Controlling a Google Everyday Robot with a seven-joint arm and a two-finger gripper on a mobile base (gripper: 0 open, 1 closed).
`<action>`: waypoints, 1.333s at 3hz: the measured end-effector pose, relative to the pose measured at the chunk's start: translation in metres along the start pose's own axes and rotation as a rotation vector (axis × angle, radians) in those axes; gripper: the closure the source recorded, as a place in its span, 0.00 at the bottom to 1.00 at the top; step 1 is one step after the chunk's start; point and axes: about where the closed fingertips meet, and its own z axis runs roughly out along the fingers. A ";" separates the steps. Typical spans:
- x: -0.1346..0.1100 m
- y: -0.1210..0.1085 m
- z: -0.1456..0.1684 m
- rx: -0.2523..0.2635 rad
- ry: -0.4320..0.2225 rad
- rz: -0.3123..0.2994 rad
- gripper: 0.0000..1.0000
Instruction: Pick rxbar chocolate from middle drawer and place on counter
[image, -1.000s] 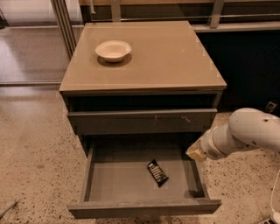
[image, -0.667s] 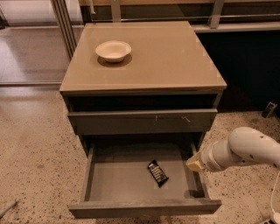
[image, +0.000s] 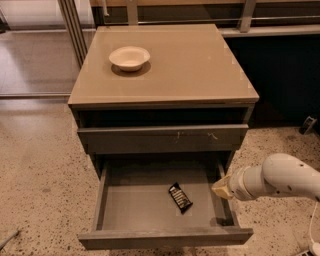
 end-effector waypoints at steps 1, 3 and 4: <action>-0.002 0.003 0.022 0.037 -0.128 0.033 1.00; -0.006 -0.010 0.141 -0.011 -0.229 0.065 1.00; -0.007 -0.009 0.146 -0.018 -0.228 0.064 1.00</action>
Offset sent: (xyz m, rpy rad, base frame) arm 0.0438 0.0462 -0.0882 0.2444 -0.2133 -0.0959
